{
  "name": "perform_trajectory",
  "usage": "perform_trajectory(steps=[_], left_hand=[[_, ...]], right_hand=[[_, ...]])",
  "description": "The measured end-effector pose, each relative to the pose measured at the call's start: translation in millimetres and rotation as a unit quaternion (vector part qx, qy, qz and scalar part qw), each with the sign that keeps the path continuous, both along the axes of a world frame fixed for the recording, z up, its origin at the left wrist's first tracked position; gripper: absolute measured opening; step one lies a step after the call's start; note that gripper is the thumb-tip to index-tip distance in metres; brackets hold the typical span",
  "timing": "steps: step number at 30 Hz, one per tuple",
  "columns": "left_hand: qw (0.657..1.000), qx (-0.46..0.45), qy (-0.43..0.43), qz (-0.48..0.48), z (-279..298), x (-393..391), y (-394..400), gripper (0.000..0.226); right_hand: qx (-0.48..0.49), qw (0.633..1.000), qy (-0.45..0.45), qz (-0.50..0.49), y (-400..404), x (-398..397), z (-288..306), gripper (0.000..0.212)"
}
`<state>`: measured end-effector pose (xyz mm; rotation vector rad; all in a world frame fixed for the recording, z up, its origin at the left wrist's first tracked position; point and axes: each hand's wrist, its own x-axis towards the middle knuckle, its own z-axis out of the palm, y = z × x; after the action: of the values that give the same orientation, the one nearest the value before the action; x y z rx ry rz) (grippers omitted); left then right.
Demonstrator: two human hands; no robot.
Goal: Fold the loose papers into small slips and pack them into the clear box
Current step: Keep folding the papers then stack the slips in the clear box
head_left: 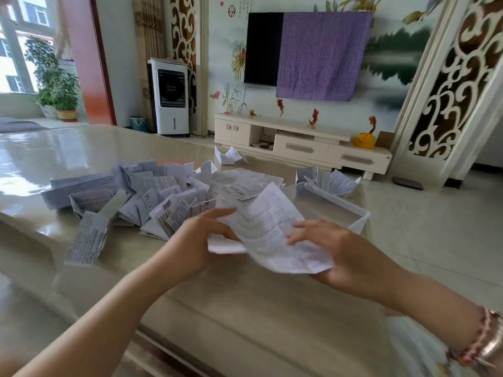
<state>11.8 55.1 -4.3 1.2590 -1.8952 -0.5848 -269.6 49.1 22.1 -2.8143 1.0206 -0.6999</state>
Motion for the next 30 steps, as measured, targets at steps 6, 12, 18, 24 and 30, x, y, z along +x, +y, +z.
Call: perform_trajectory(steps=[6,12,18,24,30], left_hand=[[0.987,0.070,0.142,-0.019,-1.6,3.0,6.6,0.027],[0.995,0.023,0.088,-0.030,-15.2,11.4,9.5,0.035],[0.997,0.030,-0.068,-0.003,-16.4,19.3,24.7,0.029],[0.996,0.087,0.006,-0.011,-0.5,9.0,36.4,0.028],[0.981,0.144,0.103,0.079,2.5,1.9,24.7,0.014]], right_hand=[[0.199,0.972,-0.122,-0.040,-4.7,-18.4,0.4,0.031],[0.122,0.981,-0.150,-0.020,0.2,-7.2,-25.5,0.030],[0.224,0.962,-0.153,-0.018,9.1,0.1,-30.3,0.027],[0.257,0.909,-0.324,-0.060,1.4,9.1,-26.9,0.021],[0.311,0.887,-0.265,-0.217,-19.8,32.9,-18.7,0.016]])
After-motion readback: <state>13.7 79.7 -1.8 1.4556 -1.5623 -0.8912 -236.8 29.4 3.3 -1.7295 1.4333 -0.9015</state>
